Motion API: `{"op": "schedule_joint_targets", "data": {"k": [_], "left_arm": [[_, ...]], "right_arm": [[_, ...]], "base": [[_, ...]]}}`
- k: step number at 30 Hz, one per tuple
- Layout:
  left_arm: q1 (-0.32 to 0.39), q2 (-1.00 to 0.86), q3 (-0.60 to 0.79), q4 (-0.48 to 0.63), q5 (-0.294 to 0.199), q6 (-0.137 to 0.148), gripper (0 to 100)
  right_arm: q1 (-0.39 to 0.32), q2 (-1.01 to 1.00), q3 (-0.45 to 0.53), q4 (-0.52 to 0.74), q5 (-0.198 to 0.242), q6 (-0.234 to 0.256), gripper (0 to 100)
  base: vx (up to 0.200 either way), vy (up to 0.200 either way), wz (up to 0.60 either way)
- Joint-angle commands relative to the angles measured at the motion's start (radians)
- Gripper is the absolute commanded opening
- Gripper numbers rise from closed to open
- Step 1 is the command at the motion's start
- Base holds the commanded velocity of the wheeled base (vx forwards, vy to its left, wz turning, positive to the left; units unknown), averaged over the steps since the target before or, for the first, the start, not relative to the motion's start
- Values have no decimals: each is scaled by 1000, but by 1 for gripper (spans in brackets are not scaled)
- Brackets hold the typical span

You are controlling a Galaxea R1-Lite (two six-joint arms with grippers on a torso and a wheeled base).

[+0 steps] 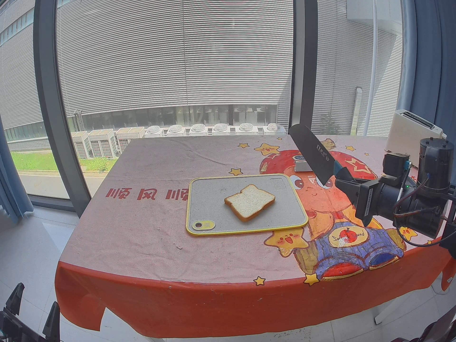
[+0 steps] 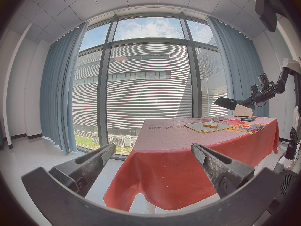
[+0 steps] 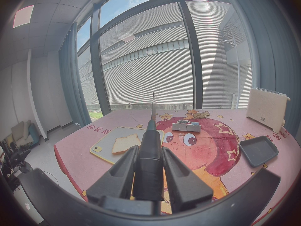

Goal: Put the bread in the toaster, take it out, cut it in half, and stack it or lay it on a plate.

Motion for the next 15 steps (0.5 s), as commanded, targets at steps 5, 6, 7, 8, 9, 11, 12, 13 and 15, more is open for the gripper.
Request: {"op": "schedule_joint_targets", "data": {"k": [5, 6, 7, 8, 9, 11, 12, 13, 15], "left_arm": [[1, -16, 16, 0, 0, 0, 100], [1, -16, 16, 0, 0, 0, 100], [1, -16, 16, 0, 0, 0, 100], [1, -16, 16, 0, 2, -2, 100], [1, -16, 16, 0, 2, -2, 100], [1, -16, 16, 0, 0, 0, 100], [1, -16, 16, 0, 0, 0, 100], [1, -16, 16, 0, 0, 0, 100], [1, -16, 16, 0, 0, 0, 100]], "right_arm": [[14, -6, 6, 1, 0, -1, 0], [12, -6, 6, -1, 0, -1, 0], [14, -5, 6, 1, 0, -1, 0], [12, -5, 6, 1, 0, -1, 0], [14, -3, 7, 1, 0, -1, 0], [14, -2, 7, 1, 0, -1, 0], [14, -2, 7, 1, -1, -1, 0], [14, -2, 7, 1, 0, -1, 0], [15, -2, 7, 1, 0, -1, 0]], "base": [[0, 0, 0], [0, 0, 0], [0, 0, 0], [0, 0, 0], [0, 0, 0], [0, 0, 0], [0, 0, 0], [0, 0, 0], [0, 0, 0]]}}
